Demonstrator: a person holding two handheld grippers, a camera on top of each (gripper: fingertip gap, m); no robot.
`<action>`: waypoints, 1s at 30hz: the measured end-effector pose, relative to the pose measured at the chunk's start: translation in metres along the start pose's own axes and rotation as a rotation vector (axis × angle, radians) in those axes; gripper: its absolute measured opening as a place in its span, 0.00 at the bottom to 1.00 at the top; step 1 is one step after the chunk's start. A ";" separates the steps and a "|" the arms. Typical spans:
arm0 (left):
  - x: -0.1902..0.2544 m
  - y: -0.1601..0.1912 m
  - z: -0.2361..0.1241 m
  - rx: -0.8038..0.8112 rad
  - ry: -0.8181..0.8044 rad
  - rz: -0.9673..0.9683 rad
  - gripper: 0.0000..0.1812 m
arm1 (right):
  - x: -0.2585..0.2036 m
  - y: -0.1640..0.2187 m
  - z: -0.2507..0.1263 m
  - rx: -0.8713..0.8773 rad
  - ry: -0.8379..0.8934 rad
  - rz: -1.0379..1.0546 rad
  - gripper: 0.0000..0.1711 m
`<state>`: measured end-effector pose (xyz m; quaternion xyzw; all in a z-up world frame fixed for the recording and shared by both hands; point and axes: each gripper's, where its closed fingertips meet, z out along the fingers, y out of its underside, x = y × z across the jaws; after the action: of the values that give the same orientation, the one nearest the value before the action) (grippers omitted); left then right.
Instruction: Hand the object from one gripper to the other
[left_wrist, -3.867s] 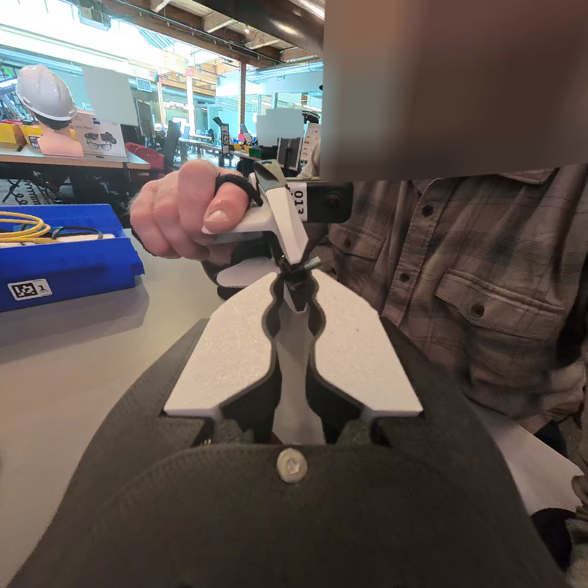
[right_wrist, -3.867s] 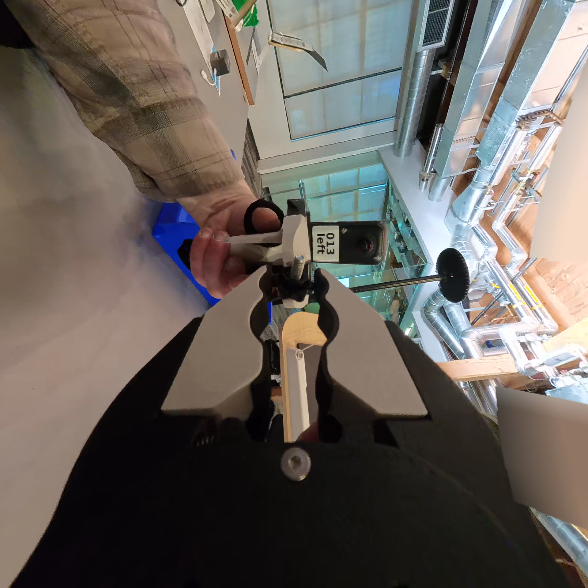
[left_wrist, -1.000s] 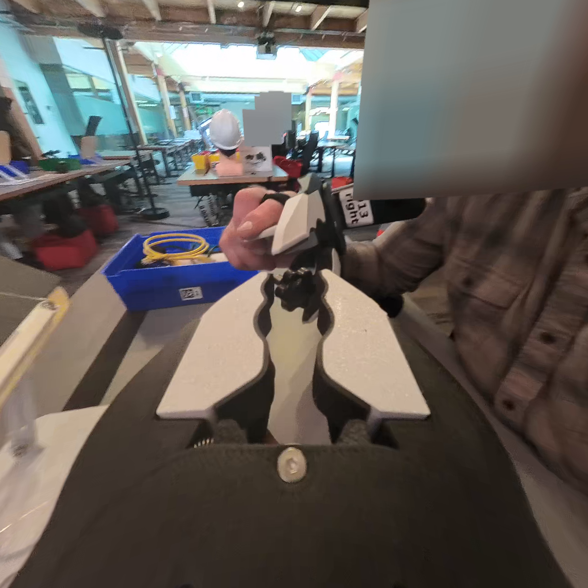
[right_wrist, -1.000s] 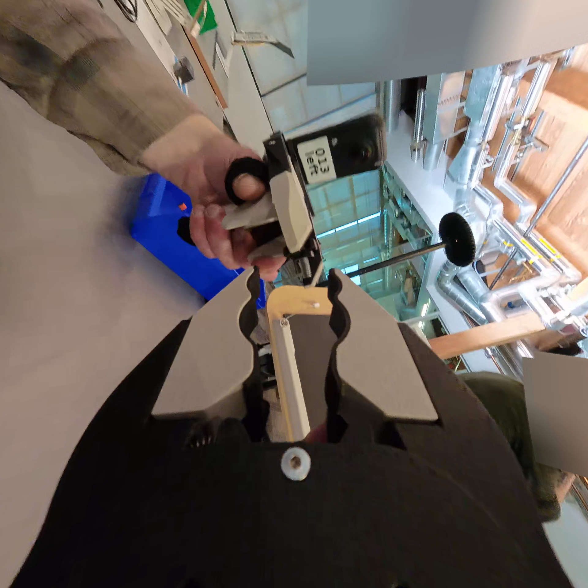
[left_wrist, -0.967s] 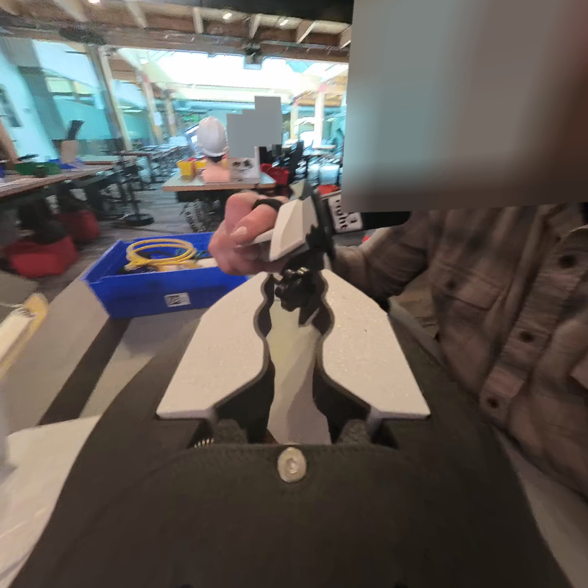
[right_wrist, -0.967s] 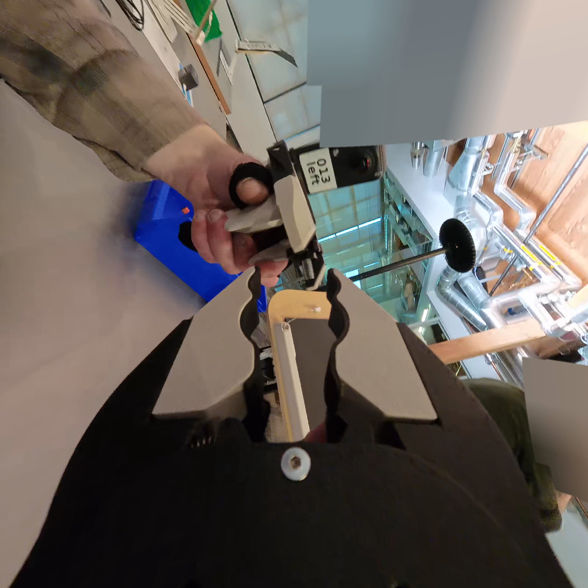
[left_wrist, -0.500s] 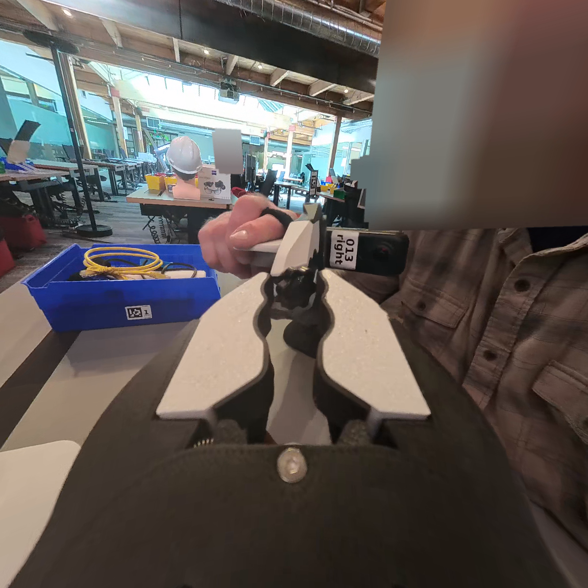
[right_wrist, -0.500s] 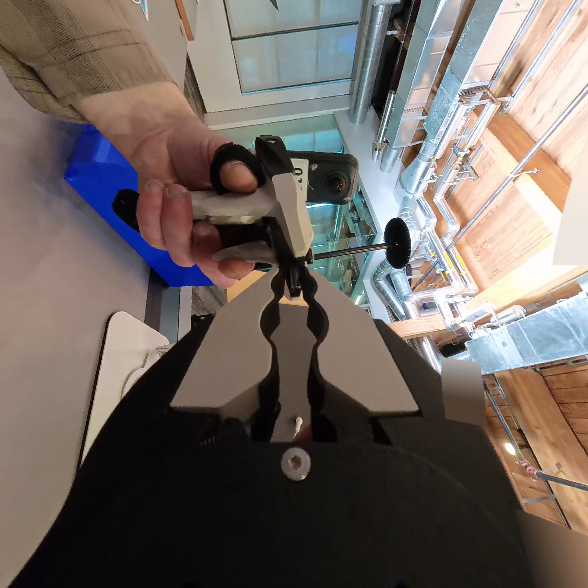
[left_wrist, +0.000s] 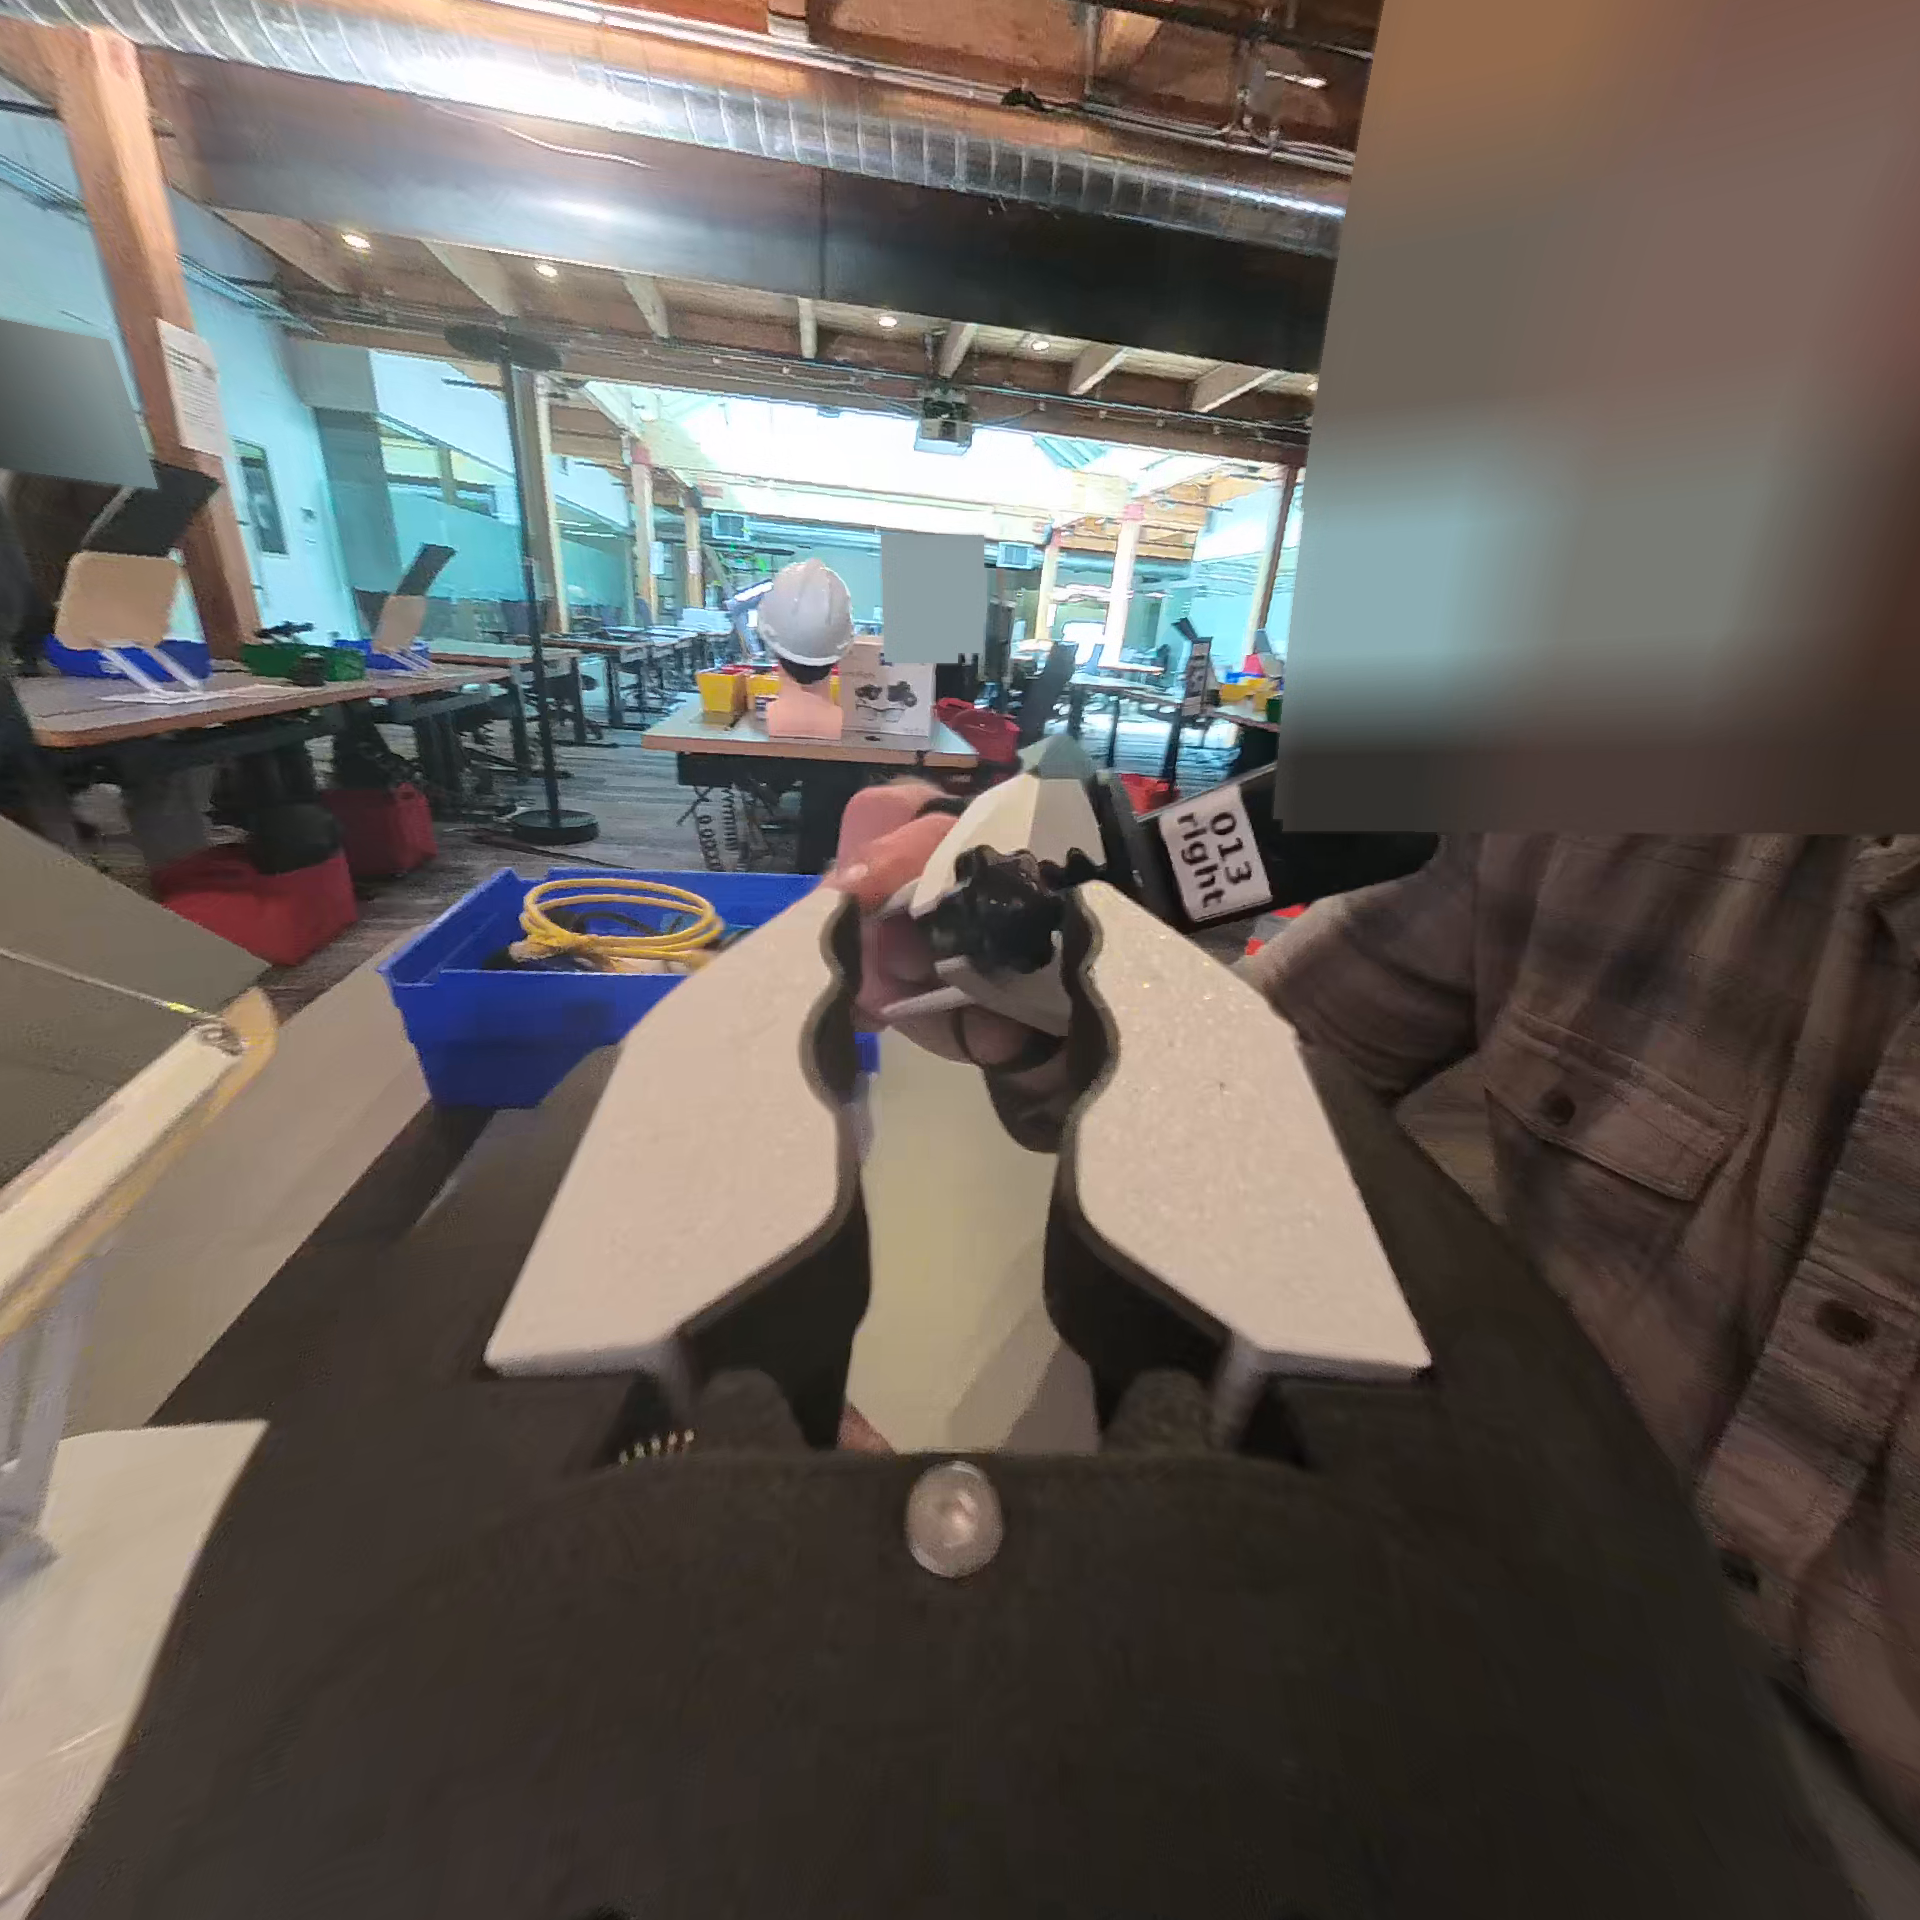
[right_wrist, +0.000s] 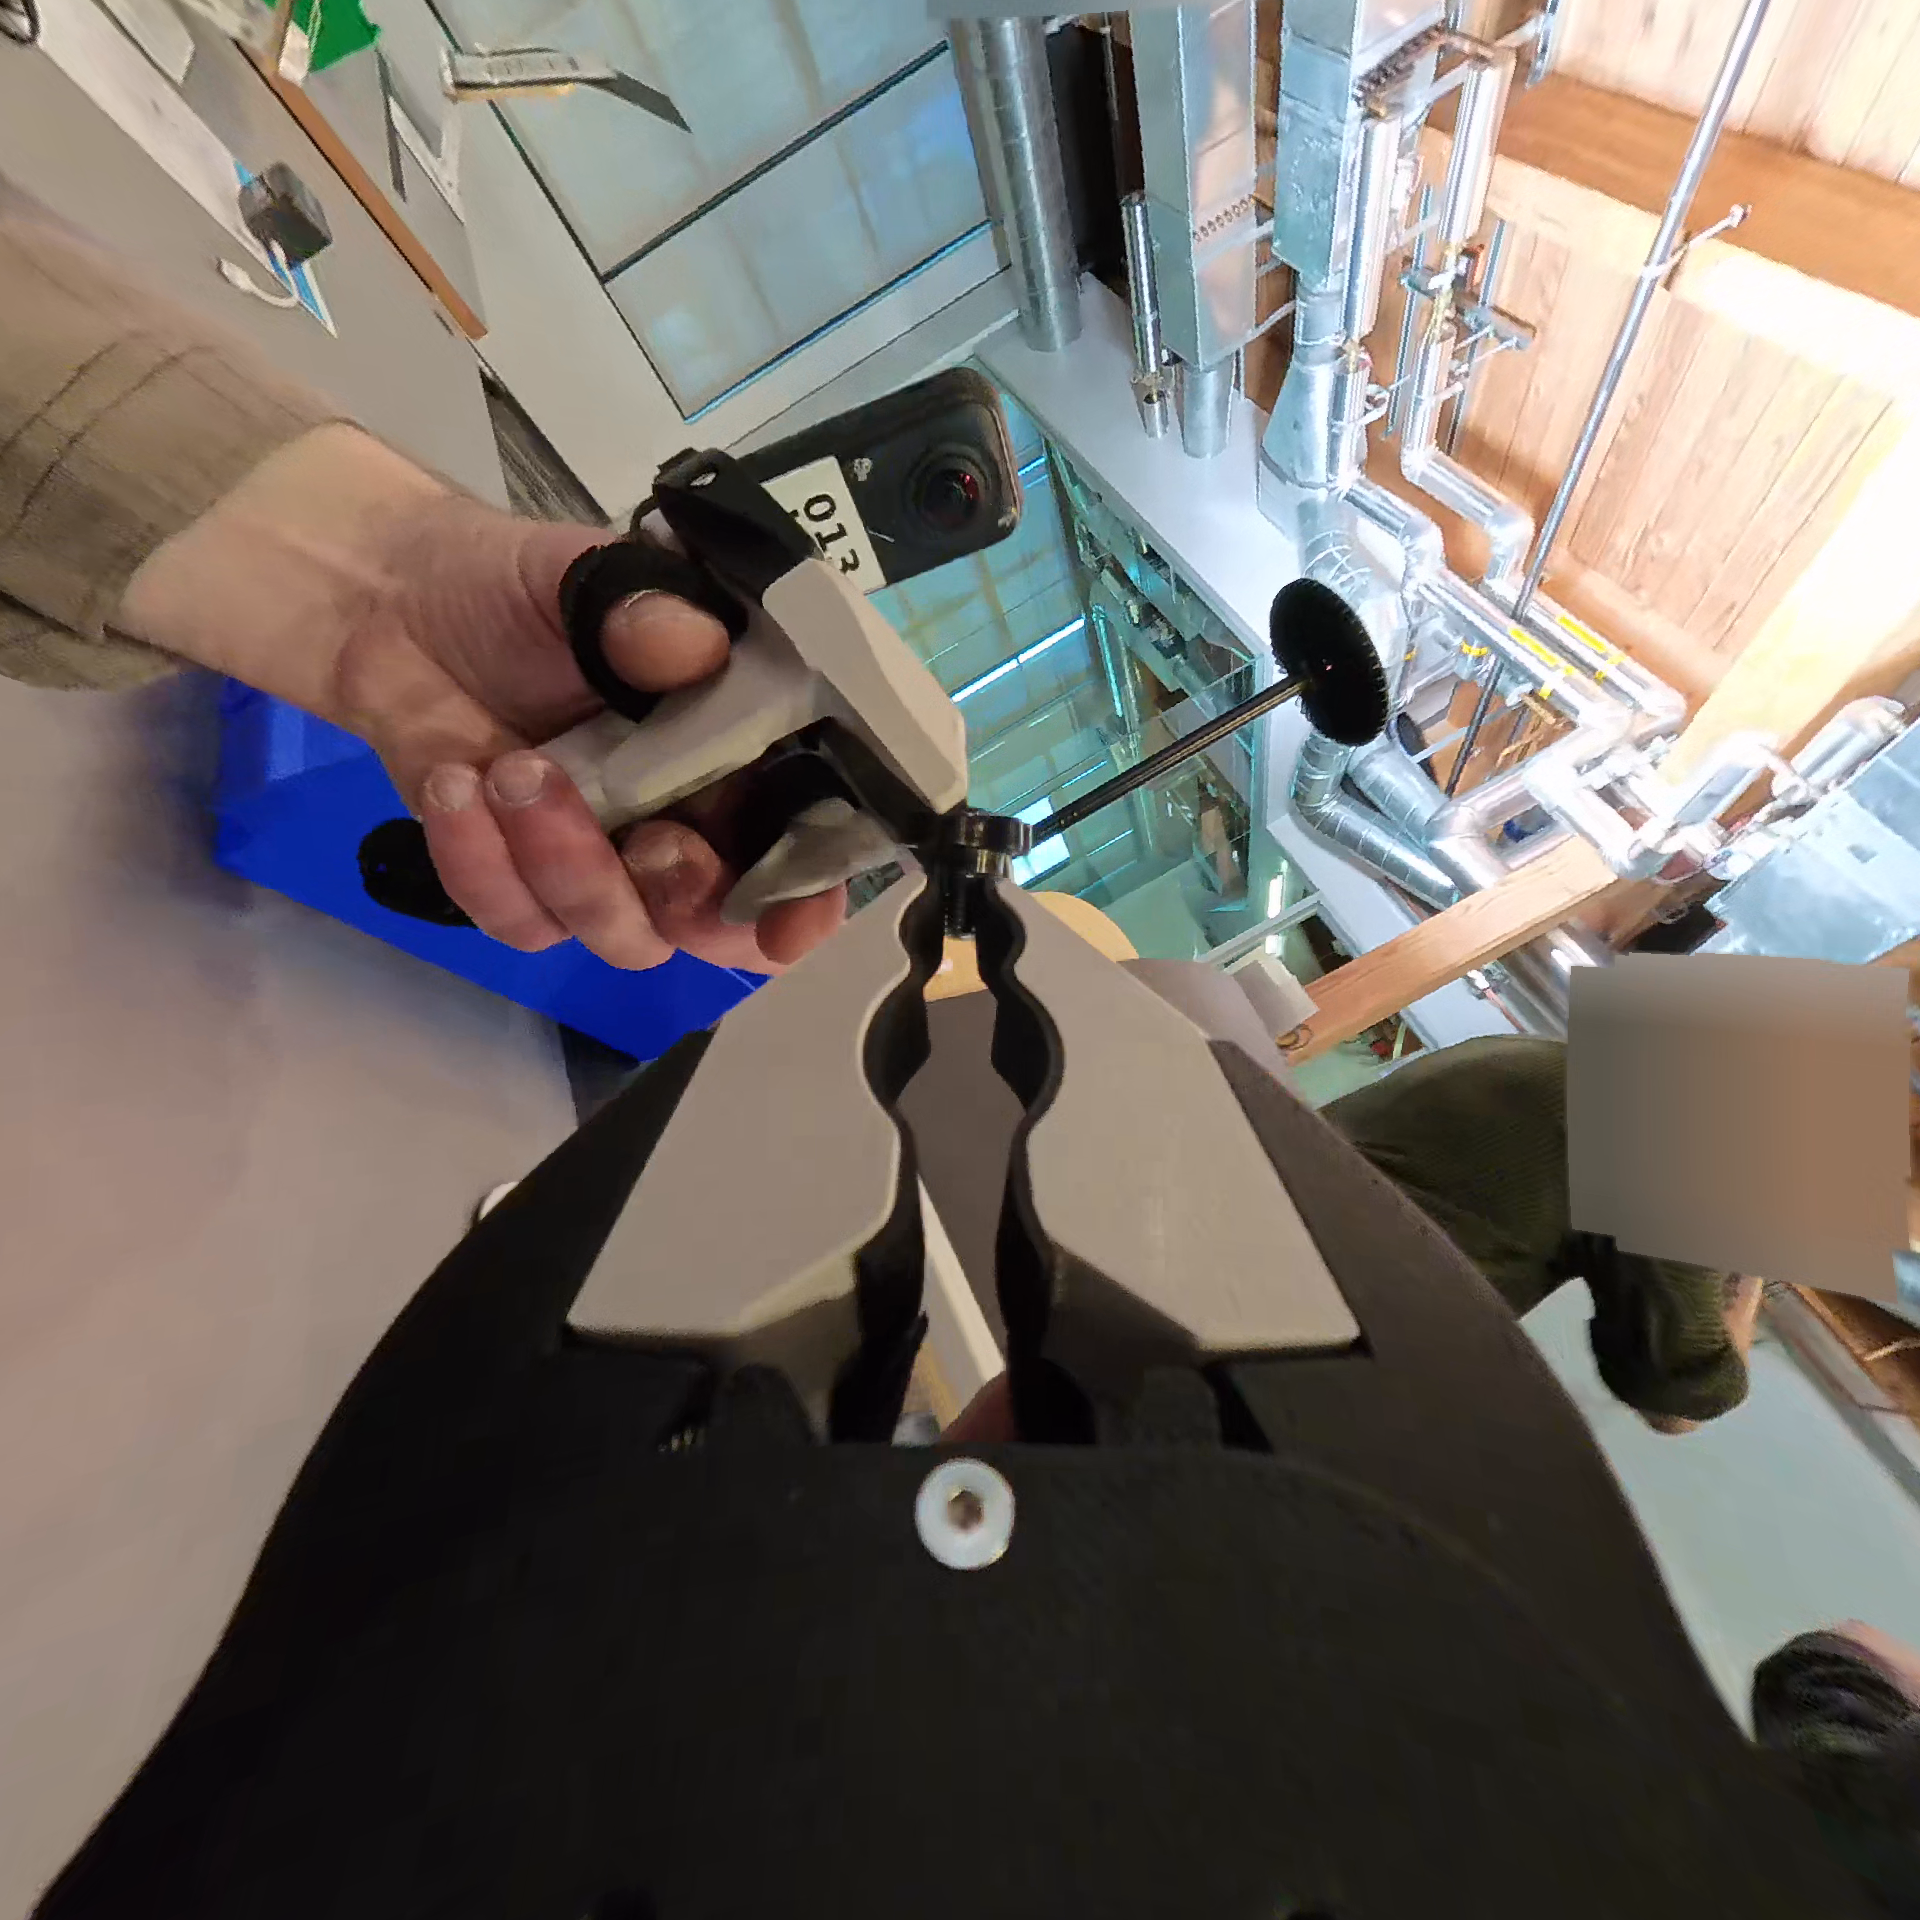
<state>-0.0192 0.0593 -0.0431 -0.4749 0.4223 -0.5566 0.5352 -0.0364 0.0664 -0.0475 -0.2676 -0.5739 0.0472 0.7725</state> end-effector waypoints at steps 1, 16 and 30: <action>-0.003 0.000 0.000 -0.006 -0.025 0.015 0.22 | 0.001 0.001 0.000 0.004 -0.005 0.033 0.01; -0.028 -0.004 -0.001 -0.303 -0.574 1.166 0.28 | 0.006 0.014 0.002 0.273 -0.388 1.404 0.01; -0.028 0.014 0.007 -0.393 -0.571 1.363 0.19 | -0.010 0.003 -0.002 0.326 -0.571 1.538 0.01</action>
<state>-0.0107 0.0861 -0.0575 -0.3212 0.5585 0.1266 0.7542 -0.0370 0.0646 -0.0581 -0.4476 -0.3907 0.7096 0.3788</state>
